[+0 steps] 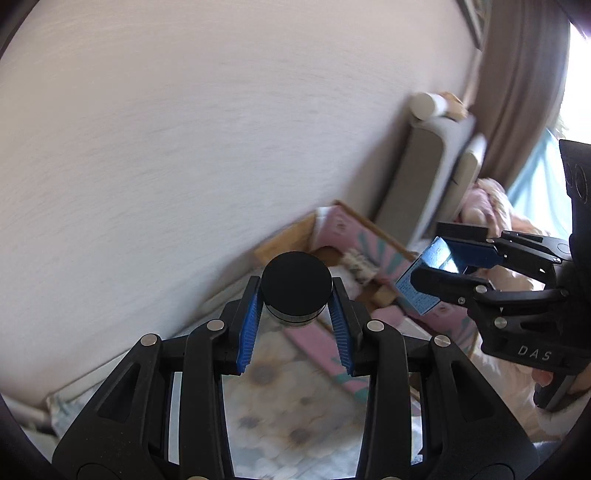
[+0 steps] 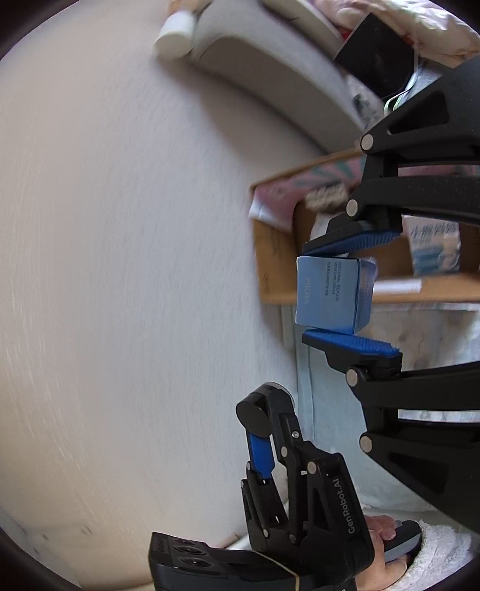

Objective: Organize objects

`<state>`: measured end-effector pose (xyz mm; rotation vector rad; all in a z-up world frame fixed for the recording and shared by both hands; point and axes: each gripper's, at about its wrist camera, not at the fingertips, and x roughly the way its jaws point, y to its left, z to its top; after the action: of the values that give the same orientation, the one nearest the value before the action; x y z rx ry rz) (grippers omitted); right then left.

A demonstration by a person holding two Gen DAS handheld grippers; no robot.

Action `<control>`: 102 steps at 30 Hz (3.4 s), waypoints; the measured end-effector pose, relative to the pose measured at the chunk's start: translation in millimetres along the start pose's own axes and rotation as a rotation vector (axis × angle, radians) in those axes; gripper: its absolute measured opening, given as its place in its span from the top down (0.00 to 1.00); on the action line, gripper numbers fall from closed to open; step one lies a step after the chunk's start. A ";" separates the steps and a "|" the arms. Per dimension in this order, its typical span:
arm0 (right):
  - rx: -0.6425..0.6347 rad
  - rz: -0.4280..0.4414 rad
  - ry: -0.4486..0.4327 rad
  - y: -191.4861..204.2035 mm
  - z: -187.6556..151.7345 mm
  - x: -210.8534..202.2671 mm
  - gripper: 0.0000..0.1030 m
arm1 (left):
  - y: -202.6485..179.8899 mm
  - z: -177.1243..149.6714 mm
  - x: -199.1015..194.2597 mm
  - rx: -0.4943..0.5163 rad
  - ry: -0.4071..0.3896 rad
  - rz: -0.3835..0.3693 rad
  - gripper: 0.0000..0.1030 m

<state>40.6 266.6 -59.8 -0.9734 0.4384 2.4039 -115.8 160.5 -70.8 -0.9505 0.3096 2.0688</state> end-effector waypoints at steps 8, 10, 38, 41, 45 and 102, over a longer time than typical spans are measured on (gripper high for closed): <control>0.102 -0.091 0.048 -50.0 -29.6 -2.2 0.64 | -53.8 8.9 54.0 0.097 0.070 -0.106 0.68; 0.127 -0.106 0.065 -59.8 -38.5 0.0 0.64 | -65.0 7.9 68.2 0.114 0.091 -0.125 0.68; 0.271 -0.174 0.195 -110.7 -112.7 30.9 0.64 | -101.5 -31.5 180.9 0.190 0.307 -0.172 0.68; 0.269 -0.176 0.190 -110.4 -111.0 30.9 0.64 | -99.7 -26.9 180.5 0.186 0.306 -0.161 0.68; 0.260 -0.170 0.195 -108.6 -108.2 32.8 0.55 | -97.3 -18.4 183.9 0.158 0.317 -0.130 0.66; -0.060 0.092 0.006 76.0 8.0 -42.7 0.00 | 66.3 -67.6 -173.7 -0.358 -0.125 0.387 0.00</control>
<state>19.6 193.8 -15.8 -1.0075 0.4242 2.5104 -65.6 -16.8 1.0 -1.0235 0.0572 2.5868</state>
